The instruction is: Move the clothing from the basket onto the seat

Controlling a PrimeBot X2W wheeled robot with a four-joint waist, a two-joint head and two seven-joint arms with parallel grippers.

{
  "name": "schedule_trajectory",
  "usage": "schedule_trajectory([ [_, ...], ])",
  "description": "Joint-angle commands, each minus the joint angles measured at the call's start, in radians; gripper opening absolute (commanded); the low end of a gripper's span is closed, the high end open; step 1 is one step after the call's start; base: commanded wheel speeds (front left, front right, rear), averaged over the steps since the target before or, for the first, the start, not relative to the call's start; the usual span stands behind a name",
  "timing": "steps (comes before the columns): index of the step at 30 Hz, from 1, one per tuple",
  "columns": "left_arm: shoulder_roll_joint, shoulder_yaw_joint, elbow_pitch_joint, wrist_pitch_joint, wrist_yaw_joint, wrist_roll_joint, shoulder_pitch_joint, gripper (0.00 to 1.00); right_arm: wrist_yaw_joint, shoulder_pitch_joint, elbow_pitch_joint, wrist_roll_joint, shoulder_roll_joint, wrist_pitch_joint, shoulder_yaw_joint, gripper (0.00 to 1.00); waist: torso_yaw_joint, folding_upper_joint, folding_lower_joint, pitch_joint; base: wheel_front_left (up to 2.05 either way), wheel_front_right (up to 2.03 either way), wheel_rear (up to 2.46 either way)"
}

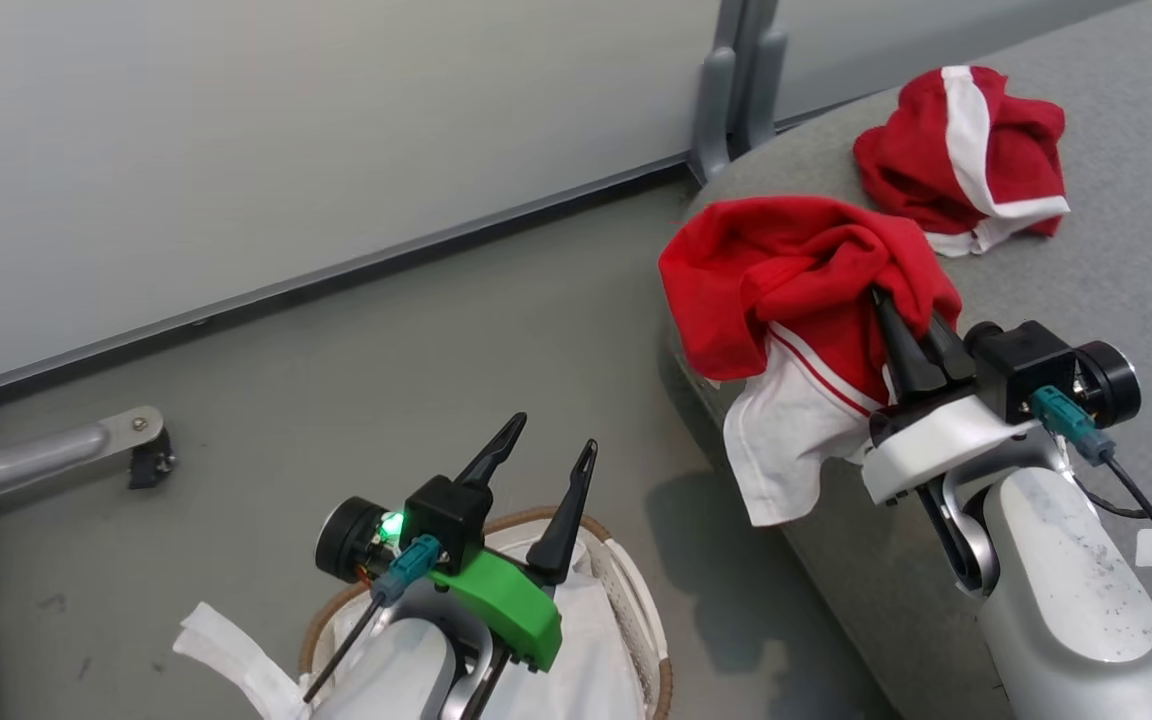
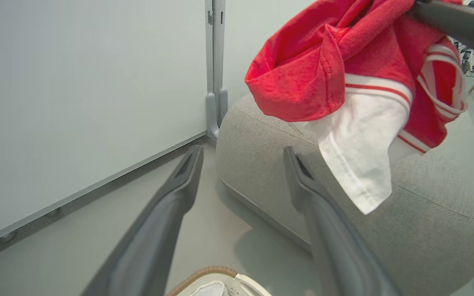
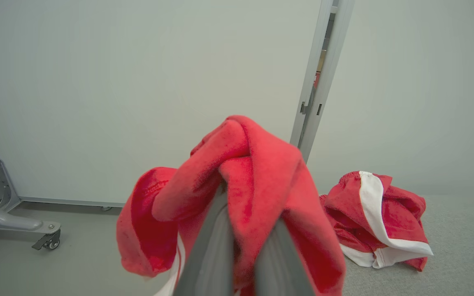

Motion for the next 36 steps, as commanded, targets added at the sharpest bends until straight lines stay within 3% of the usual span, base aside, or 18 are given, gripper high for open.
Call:
schedule_trajectory([
  [1,0.002,0.0,-0.002,0.0,-0.005,0.007,-0.024,1.0,-0.001,-0.009,-0.007,-0.004,0.001,-0.005,-0.008,0.0,-0.095,-0.0001,0.0,0.071,0.0,0.0,0.0],
  [8,0.001,-0.023,0.002,0.0,-0.007,0.024,-0.059,1.0,-0.001,-0.028,-0.02,-0.009,0.01,-0.005,-0.045,0.0,-0.15,-0.0001,0.0,0.125,0.0,0.0,0.0],
  [16,0.01,-0.055,-0.003,0.0,-0.008,0.029,-0.09,1.0,-0.001,-0.106,-0.043,-0.019,0.0,-0.005,-0.119,0.0,-0.136,-0.0001,0.0,0.182,0.0,0.0,0.0],
  [25,0.045,-0.063,-0.037,0.0,-0.008,0.047,-0.143,1.0,-0.001,-0.389,-0.021,-0.04,-0.14,-0.005,-0.249,0.0,-0.079,-0.0001,0.0,0.303,0.0,0.0,0.0],
  [32,0.073,-0.056,-0.073,0.0,-0.008,0.069,-0.189,1.0,-0.001,-0.593,0.113,-0.033,-0.299,-0.005,-0.335,0.0,-0.024,-0.0001,0.0,0.434,0.0,0.0,0.0],
  [36,0.087,-0.048,-0.092,0.0,-0.005,0.088,-0.215,1.0,-0.001,-0.641,0.208,-0.04,-0.346,-0.005,-0.37,0.0,-0.006,-0.0001,0.0,0.506,0.0,0.0,0.0],
])
